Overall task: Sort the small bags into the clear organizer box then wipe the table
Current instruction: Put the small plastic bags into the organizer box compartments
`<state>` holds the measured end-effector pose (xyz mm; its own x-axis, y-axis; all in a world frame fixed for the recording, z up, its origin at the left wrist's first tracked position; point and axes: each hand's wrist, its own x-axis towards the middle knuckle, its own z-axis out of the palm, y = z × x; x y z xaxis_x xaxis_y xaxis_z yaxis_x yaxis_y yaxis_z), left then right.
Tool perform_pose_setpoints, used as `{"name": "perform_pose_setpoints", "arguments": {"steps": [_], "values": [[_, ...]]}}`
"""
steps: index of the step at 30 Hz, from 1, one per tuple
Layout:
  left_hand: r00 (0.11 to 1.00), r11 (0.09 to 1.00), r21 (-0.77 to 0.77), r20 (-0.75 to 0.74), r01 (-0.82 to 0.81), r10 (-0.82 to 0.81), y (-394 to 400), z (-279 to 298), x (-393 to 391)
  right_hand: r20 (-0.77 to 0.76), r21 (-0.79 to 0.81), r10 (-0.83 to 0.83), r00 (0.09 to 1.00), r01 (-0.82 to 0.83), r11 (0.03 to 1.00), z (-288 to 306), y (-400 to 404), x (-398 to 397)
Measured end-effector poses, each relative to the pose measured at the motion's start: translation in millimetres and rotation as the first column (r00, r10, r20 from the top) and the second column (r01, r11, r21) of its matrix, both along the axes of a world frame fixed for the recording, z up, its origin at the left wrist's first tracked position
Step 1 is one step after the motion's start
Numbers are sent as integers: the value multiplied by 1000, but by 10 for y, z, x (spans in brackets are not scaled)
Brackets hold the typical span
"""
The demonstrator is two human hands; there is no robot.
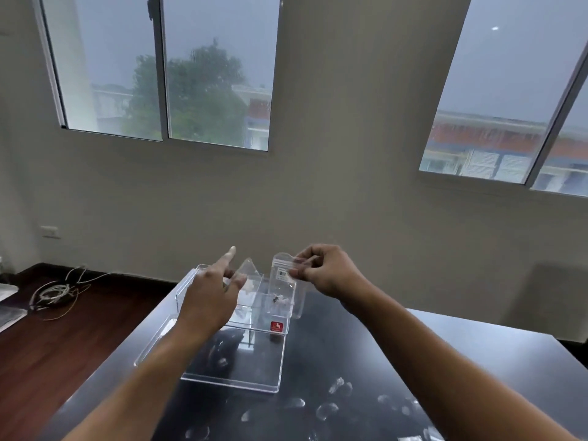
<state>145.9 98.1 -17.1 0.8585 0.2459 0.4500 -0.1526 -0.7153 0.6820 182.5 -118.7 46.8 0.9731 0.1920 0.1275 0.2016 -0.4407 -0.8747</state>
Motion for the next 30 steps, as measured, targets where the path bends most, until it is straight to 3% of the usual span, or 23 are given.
{"name": "perform_pose_setpoints", "arguments": {"steps": [3,6,9,14,18,21,24,27,30], "values": [[999,998,63,48,-20,17,-22,-49,-25,17,-116,-29,999,31,993,-235,137,161],[993,982,176,113,-63,44,-28,-85,-23,193,-264,-21,981,73,962,-427,228,215],[990,980,196,141,-28,1,-49,-102,-31,331,-307,12,944,95,947,-538,298,209],[982,974,225,186,-34,-9,-9,-63,-30,396,-282,-13,918,136,950,-600,298,181],[985,907,416,174,-66,-8,59,-43,-40,532,-332,110,840,87,939,-505,203,99],[996,817,573,92,-68,19,85,-67,-24,576,-584,342,742,82,808,-449,82,-56],[997,733,677,9,-66,81,111,-103,-24,469,-794,495,731,104,599,-479,-10,-206],[990,680,732,-112,20,91,115,-103,-44,398,-867,540,742,112,485,-551,-14,-233],[983,656,751,-168,76,78,95,-75,-69,364,-884,563,742,84,460,-571,19,-188]]}}
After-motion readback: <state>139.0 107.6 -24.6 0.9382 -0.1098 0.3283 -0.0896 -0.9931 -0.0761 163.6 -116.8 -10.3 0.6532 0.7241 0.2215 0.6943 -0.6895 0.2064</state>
